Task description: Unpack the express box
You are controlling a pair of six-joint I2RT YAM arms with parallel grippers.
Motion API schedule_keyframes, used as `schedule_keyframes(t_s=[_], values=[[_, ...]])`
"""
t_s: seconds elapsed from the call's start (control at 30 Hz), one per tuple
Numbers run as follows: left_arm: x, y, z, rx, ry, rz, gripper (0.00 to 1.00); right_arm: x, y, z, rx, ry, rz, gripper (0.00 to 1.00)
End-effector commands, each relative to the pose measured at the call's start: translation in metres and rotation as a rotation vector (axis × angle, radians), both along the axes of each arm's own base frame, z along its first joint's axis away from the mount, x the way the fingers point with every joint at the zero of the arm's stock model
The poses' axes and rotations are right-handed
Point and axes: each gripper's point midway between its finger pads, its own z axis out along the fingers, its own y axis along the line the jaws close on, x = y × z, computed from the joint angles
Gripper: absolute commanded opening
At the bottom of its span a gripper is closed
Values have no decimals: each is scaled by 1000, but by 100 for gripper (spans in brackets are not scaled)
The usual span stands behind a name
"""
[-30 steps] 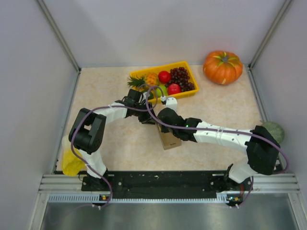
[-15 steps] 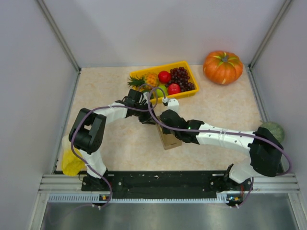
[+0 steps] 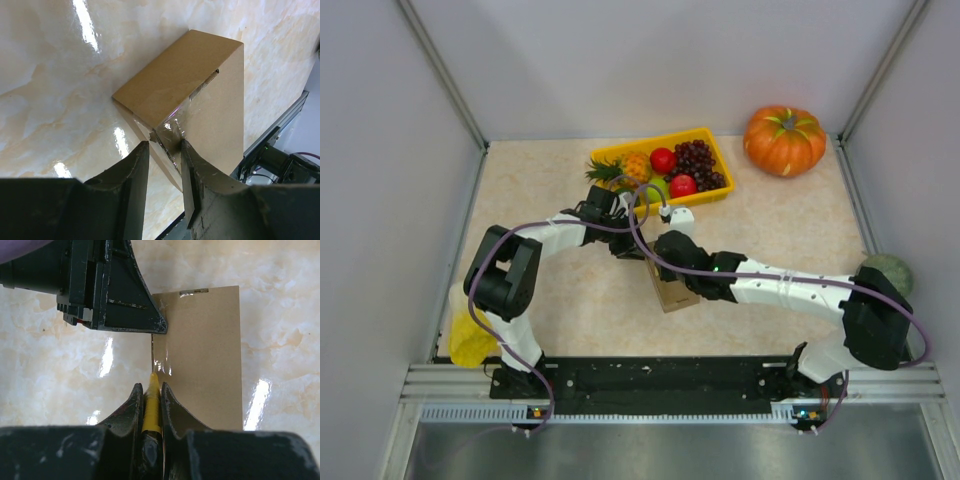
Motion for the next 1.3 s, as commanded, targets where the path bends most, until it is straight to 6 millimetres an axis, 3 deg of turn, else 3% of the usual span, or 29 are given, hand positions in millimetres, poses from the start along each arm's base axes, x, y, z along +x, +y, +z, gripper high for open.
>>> schedule_keyframes(t_s=[0.0,0.53,0.87,1.27], values=[[-13,35,-56,227,79,40,35,-20,-13,-2,-60,10,43,0],[-10,36,-60,245,80,33,34,-33,-13,-9,-113,8,99,0],[-7,37,-64,258,79,24,34,-45,-16,-26,-203,-1,180,0],[-6,38,-66,270,73,15,33,-51,-19,-11,-172,-34,206,0]])
